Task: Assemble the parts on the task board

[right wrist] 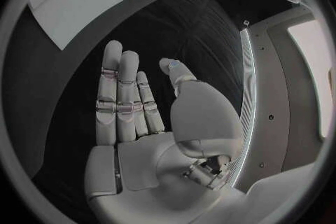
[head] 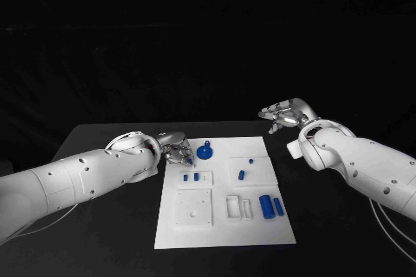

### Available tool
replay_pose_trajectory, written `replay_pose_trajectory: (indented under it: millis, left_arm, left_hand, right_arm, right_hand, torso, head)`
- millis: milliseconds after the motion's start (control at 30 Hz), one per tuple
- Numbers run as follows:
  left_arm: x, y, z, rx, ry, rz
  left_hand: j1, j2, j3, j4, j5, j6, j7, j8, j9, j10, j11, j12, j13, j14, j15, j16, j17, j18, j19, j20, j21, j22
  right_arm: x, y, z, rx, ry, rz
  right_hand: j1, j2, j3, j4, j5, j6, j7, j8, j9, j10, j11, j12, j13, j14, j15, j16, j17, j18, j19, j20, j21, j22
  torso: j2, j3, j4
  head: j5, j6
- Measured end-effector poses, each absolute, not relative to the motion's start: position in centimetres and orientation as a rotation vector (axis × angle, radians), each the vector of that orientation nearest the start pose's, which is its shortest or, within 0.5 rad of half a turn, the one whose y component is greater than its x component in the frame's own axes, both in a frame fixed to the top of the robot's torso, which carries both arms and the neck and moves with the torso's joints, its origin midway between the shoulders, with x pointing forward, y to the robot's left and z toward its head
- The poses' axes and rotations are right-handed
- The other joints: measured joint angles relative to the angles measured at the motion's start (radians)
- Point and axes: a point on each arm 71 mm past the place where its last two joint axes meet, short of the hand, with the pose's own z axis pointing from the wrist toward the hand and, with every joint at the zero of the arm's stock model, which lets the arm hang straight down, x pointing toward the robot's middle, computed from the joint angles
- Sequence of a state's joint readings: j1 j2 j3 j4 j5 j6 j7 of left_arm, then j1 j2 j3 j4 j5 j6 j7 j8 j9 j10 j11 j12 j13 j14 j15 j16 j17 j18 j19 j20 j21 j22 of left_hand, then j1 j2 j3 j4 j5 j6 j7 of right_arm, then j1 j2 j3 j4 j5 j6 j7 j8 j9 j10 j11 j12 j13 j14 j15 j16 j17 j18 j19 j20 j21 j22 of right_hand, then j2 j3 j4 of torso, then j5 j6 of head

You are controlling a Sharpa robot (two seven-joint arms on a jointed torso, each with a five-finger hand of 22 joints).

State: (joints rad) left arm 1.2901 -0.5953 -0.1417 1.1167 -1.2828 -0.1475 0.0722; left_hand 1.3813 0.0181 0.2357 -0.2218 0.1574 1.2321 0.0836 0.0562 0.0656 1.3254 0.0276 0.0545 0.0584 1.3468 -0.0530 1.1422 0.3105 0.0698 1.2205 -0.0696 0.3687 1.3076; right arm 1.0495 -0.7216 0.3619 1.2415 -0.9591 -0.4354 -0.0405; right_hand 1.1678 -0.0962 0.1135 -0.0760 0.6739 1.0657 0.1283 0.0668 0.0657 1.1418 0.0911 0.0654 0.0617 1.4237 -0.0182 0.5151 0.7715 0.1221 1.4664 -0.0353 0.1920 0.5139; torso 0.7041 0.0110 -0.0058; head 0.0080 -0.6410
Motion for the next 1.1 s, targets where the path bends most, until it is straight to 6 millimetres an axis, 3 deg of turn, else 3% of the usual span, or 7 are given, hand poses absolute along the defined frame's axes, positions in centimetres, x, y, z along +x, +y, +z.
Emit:
replay_pose_trajectory:
  millis: [1100]
  left_arm:
    - [55.47, 17.90, -20.98, 0.198, 1.850, -0.672]
  left_hand:
    - [-0.003, -0.001, 0.002, -0.004, -0.004, -0.005, -0.003, 0.005, 0.001, -0.002, 0.001, -0.003, 0.000, 0.000, 0.000, 0.000, 0.002, 0.000, 0.000, 0.000, 0.005, 0.000]
  right_arm:
    - [55.50, -25.95, -14.57, 0.665, 1.390, 0.858]
  right_hand:
    - [0.000, 0.000, 0.000, 0.000, 0.000, 0.000, 0.000, 0.000, 0.000, 0.000, 0.000, 0.000, 0.000, 0.000, 0.000, 0.000, 0.000, 0.000, 0.000, 0.000, 0.000, 0.000]
  torso:
    - [-0.001, -0.0012, 0.0007]
  head:
    - [-0.004, -0.005]
